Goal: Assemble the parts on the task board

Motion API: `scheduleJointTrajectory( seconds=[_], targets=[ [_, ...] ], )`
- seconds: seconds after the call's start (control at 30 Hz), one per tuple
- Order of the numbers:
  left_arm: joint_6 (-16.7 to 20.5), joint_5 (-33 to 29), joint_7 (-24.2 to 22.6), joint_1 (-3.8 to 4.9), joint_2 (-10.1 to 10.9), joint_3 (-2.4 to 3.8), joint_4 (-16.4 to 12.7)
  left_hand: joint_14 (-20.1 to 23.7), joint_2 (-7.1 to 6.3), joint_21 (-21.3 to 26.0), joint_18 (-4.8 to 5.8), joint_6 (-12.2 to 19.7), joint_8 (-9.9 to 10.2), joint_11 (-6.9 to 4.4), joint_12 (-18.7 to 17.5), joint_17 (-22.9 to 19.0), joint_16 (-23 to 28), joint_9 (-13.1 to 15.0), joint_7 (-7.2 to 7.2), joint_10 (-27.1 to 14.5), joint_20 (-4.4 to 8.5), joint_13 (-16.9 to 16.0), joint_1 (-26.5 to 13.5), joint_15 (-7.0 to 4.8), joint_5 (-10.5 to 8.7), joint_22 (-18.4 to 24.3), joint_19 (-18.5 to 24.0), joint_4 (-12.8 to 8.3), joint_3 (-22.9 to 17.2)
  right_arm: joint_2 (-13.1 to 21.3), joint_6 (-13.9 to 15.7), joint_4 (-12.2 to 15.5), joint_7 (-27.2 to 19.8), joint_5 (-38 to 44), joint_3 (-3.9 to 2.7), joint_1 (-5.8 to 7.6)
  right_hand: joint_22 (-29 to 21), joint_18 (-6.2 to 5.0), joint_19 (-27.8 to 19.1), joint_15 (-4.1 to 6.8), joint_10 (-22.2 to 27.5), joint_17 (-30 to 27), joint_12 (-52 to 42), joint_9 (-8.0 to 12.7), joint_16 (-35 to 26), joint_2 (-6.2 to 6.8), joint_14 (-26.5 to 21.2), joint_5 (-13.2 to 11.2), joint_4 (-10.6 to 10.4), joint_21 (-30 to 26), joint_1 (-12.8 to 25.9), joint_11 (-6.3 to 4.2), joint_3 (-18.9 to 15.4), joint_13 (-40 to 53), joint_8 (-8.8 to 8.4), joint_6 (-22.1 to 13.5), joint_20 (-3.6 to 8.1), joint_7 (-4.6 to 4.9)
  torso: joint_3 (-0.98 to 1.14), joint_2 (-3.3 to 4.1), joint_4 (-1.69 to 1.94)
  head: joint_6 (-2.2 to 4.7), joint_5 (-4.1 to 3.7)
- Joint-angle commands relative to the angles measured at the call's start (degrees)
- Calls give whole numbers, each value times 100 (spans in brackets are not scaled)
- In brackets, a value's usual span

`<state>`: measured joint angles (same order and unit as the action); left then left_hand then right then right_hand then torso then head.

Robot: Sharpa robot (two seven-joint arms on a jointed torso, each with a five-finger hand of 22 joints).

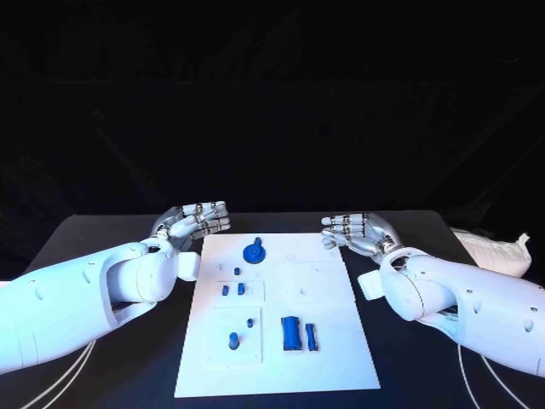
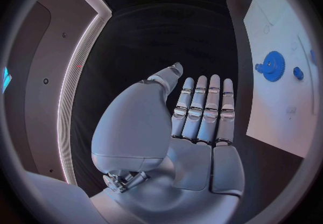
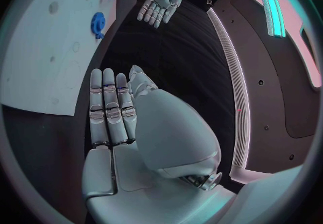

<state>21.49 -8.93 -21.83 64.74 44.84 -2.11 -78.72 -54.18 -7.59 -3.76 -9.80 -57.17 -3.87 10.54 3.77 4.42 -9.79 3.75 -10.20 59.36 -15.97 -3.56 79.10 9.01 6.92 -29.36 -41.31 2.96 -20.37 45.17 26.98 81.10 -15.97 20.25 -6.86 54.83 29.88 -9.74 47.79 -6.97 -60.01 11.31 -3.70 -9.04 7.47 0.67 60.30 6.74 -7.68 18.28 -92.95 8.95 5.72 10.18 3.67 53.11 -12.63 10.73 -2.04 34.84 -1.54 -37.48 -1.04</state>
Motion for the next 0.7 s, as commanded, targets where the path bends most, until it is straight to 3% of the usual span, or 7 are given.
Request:
scheduleJointTrajectory(
  seconds=[0.03, 0.17, 0.2, 0.3, 0.33, 0.67, 0.7],
  targets=[
    [302, -227, -351, -54, -171, 11, 203, -13, 41, 24, -68, 34, 25, 9, -28, -41, 141, -5, 18, -70, -25, 2, 50, 53, 42, 154, 90, -5, 89, -190, -574, -360, -719, -555, -2, 10, -458, -85, 310, 12, -95, -387, 9, 221, -281, 44, 268, 0, 177, -433, 246, -1, 230, -515, -4, 11, -29, 15, 6, -144, 24, 129, 31],
    [323, -242, -406, -92, -283, 16, 316, -22, 63, 23, -71, 27, 22, 2, -28, -47, 178, -4, 11, -71, -27, 2, 65, 52, 48, 199, 104, -10, 105, -320, -712, -605, -783, -559, -2, 15, -662, -83, 606, 81, -174, -537, 11, 325, -316, 60, 585, 22, 307, -568, 387, -28, 387, -669, -4, 83, 48, 38, 15, -148, 41, 211, 59],
    [167, -108, -142, -84, -254, 7, 283, 1611, 249, 376, 295, 1720, 387, -310, -377, -442, 396, -375, 311, -1815, 460, 356, -2352, -256, -185, 1016, 1287, -296, 661, -285, -288, -538, -388, -323, -1, 15, -1340, 293, -1043, 259, 1706, -700, 370, 489, -747, -67, -1435, -202, 768, -933, 3028, -279, 74, -1018, -367, -1560, 404, -289, 5, -113, 23, 150, 42],
    [202, -91, -153, -90, -250, 10, 259, 1796, 301, 376, 294, 1931, 387, -350, -377, -442, 444, -375, 345, -2032, 516, 356, -2594, -271, -189, 1121, 1448, -296, 746, -281, -253, -513, -406, -353, 11, 24, -1446, 293, -1175, 290, 1885, -1131, 370, 904, -747, -67, -1614, -203, 768, -991, 3376, -319, 75, -1018, -367, -1720, 454, -326, 19, -131, 32, 161, 46],
    [235, -75, -163, -96, -246, 13, 237, 1929, 320, 376, 294, 2068, 387, -376, -377, -442, 464, -375, 367, -2176, 555, 356, -2793, -293, -212, 1187, 1546, -296, 794, -277, -220, -489, -422, -381, 22, 33, -1504, 293, -1309, 697, 2038, -1131, 370, 904, -747, -67, -1776, -226, 768, -1023, 3597, -340, 49, -1018, -367, -1852, 485, -355, 32, -147, 40, 172, 50],
    [1292, 429, -493, -285, -125, 116, -472, 3097, 759, 376, 482, 3290, 387, -602, -377, -442, 979, -375, 587, -3433, 905, 356, -4508, -497, -692, 1772, 2411, -296, 1211, -152, 833, 259, -945, -1276, 383, 305, -2005, 450, -2483, 697, 3378, -1131, 370, 904, -747, -67, -3214, -674, 768, -1293, 5519, -895, -154, -1018, -367, -3022, 749, -599, 204, -366, 154, 310, 104],
    [1503, 530, -559, -322, -101, 137, -613, 3227, 759, 376, 482, 3425, 387, -626, -377, -442, 979, -375, 610, -3571, 944, 356, -4697, -901, -692, 1837, 2506, -296, 1256, -128, 1033, 401, -1044, -1446, 452, 357, -2058, 484, -2605, 697, 3517, -1131, 370, 904, -747, -67, -3364, -674, 768, -1324, 5721, -895, -171, -1018, -367, -3145, 776, -625, 204, -366, 154, 310, 104]
  ],
)
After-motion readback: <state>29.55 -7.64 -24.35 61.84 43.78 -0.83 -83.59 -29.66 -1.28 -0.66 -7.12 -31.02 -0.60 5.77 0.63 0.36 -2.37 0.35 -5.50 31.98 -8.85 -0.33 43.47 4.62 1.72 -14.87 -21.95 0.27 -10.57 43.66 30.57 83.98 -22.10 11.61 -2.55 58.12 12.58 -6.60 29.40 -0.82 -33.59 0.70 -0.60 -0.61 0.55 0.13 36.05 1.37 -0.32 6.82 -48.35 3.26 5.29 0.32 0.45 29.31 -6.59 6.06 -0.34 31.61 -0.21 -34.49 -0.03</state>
